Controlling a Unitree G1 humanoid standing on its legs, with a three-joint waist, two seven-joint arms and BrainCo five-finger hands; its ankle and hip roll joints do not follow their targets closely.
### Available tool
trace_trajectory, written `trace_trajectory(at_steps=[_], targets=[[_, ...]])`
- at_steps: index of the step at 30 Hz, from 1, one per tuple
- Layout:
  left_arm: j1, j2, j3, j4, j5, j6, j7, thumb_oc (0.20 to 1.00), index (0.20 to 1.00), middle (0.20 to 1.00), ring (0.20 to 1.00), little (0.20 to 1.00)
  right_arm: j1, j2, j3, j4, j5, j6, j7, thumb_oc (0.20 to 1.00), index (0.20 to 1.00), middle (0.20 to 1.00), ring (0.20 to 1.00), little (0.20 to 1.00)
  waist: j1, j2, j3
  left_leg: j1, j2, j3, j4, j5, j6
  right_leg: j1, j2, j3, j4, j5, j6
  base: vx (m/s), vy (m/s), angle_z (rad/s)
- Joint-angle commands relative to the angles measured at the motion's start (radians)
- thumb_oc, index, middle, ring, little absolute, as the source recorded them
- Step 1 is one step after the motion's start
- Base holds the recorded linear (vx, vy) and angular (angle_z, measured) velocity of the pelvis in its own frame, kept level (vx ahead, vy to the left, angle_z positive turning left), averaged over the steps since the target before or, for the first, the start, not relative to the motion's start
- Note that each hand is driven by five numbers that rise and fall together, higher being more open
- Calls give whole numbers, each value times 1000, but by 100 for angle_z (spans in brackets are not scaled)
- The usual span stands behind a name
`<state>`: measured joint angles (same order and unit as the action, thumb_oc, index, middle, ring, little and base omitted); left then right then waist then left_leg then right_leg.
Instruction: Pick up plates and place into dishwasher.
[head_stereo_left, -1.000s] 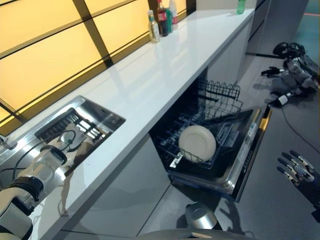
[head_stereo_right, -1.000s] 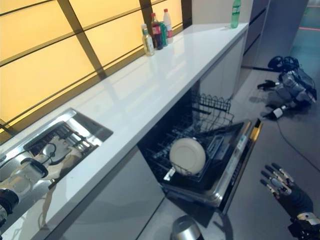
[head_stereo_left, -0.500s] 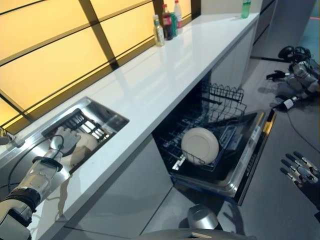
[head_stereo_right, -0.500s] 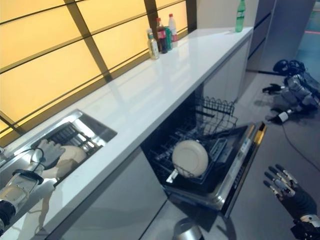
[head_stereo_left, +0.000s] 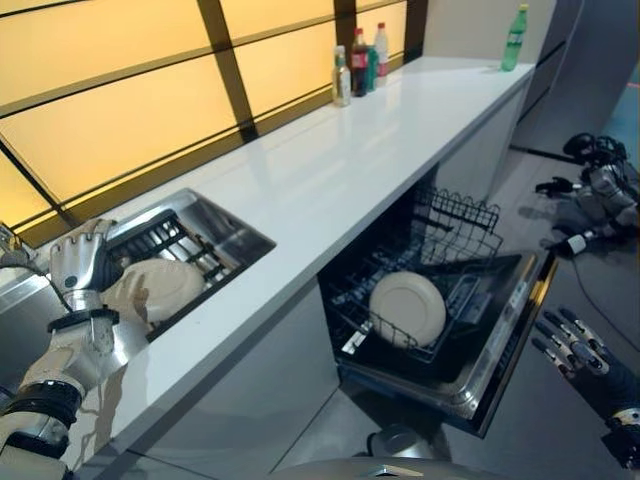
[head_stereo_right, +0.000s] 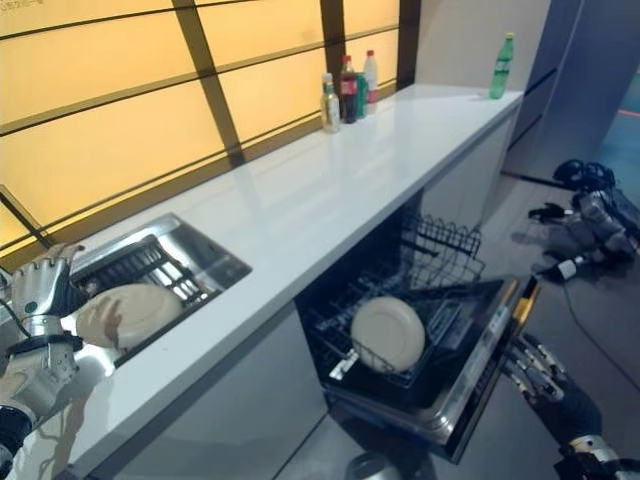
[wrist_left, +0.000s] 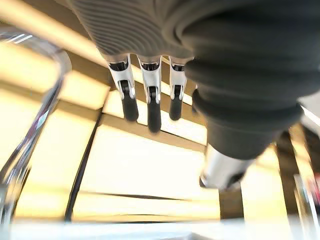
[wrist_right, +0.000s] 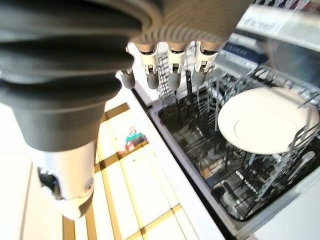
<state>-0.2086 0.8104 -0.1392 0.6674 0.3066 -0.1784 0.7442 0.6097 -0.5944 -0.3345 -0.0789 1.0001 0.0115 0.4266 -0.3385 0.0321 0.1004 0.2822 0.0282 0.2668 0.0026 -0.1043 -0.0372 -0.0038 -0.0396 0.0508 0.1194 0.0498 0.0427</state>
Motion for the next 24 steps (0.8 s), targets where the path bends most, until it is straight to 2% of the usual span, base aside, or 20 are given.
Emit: trace_trajectory(at_steps=[1,5,6,9,10,12,14,15,17,18,21,24], targets=[[-1,7,129,-107,-257,-159,-33,1000,1000,1000,1000,1000,-65,6,22,-106,-32,-127,-19,1000,1000,1000,1000,1000,7,-31,-60,-174,26,-75,28,122,17,49,-30,28,-16,-68,78,-138,74,11],[0,-133,205,-248,-570,-203,-152,1000,1000,1000,1000,1000,-194,-1,96,-129,-147,-215,-120,1000,1000,1000,1000,1000,42,-32,-75,-172,15,-88,23,97,24,42,-21,32,-24,-72,73,-162,86,9],[0,-163,203,-292,-613,-188,-165,1000,1000,1000,1000,1000,-239,-9,129,-121,-180,-221,-153,1000,1000,1000,1000,1000,55,-33,-76,-172,13,-91,23,92,27,41,-20,32,-25,-72,73,-177,71,2],[16,-258,192,-401,-752,-208,-206,1000,1000,1000,1000,1000,-371,-19,252,-86,-348,-245,-272,1000,1000,1000,1000,1000,97,-39,-73,-174,6,-105,22,81,35,37,-18,29,-30,-70,72,-207,66,-3],[34,-303,172,-477,-771,-198,-200,1000,1000,1000,1000,1000,-445,-17,329,-64,-367,-239,-296,1000,1000,1000,1000,1000,125,-42,-67,-175,4,-115,20,79,38,35,-19,19,-31,-67,69,-194,60,-1],[51,-331,148,-532,-780,-186,-206,1000,1000,1000,1000,1000,-506,7,395,-40,-354,-235,-306,1000,1000,1000,1000,1000,146,-45,-60,-176,4,-125,21,78,40,33,-19,7,-26,-66,64,-184,56,8],[72,-357,118,-628,-750,-144,-232,1000,1000,1000,1000,1000,-579,41,454,4,-323,-252,-291,1000,1000,1000,1000,1000,183,-55,-52,-182,1,-144,24,76,43,35,-20,-8,-23,-64,59,-177,55,33],[76,-363,108,-652,-750,-117,-245,1000,1000,1000,1000,1000,-598,54,467,27,-301,-255,-276,1000,1000,1000,1000,1000,196,-58,-50,-185,0,-153,26,75,43,35,-21,-15,-22,-64,57,-144,45,38],[57,-367,95,-656,-729,-111,-284,1000,1000,1000,1000,1000,-645,71,482,99,-310,-278,-276,1000,1000,1000,1000,1000,217,-64,-50,-190,-4,-166,23,75,45,41,-23,-33,-30,-60,56,-116,36,38],[48,-365,91,-685,-740,-82,-298,1000,1000,1000,1000,1000,-686,82,499,147,-312,-302,-276,1000,1000,1000,1000,1000,236,-67,-51,-195,-7,-174,20,79,45,44,-27,-53,-37,-56,54,-110,39,41],[38,-373,96,-718,-765,-76,-357,1000,1000,1000,1000,1000,-730,129,521,143,-301,-316,-314,1000,1000,1000,1000,1000,267,-69,-57,-211,-19,-196,21,81,49,43,-31,-71,-40,-51,52,-89,32,33],[37,-393,107,-722,-771,-65,-393,1000,1000,1000,1000,1000,-736,171,525,139,-287,-331,-325,1000,1000,1000,1000,1000,277,-67,-60,-215,-26,-206,17,79,53,41,-34,-76,-39,-53,51,-47,38,28]])
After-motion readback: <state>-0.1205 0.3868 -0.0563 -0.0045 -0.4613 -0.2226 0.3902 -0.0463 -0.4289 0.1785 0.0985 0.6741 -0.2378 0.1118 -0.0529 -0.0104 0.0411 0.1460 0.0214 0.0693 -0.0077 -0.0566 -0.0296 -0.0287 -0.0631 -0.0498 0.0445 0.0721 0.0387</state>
